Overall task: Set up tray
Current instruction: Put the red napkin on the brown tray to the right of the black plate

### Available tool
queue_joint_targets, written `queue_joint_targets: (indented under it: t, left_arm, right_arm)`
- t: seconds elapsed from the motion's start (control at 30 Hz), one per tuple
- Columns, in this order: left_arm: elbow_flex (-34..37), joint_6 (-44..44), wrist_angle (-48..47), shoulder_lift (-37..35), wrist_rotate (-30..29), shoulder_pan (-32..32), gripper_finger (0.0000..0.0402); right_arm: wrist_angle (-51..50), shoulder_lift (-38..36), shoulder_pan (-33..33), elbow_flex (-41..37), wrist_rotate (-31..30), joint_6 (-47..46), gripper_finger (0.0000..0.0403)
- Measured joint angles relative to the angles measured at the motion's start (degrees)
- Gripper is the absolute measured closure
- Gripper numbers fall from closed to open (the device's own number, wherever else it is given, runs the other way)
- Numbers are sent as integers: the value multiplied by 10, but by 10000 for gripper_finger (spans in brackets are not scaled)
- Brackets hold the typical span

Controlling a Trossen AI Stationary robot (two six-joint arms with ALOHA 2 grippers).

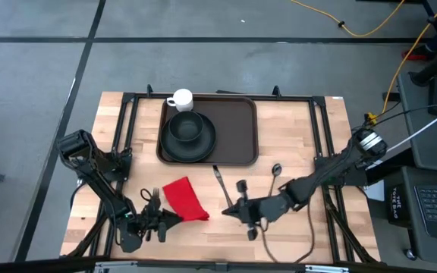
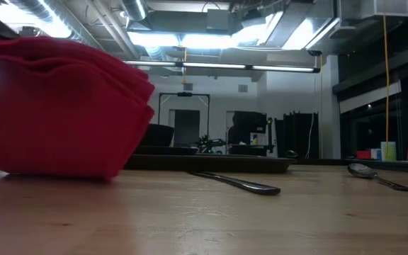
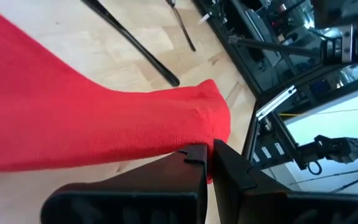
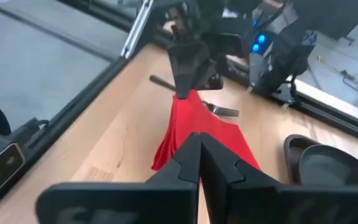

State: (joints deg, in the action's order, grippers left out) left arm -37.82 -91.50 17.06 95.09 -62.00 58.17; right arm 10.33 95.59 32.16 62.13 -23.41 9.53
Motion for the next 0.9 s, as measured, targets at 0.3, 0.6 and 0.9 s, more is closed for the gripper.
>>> queue_joint_targets:
  t: [0.3,0.6,0.9]
  left_arm:
    - [0,66,50,0,0,-19,399]
    - [0,135,110,-1,-29,-28,399]
    - [0,197,191,-1,-30,-50,399]
  right_arm:
    - [-183,105,7,182,-39,0,362]
    - [-222,158,20,260,-40,55,278]
    - [-204,160,15,261,-72,26,222]
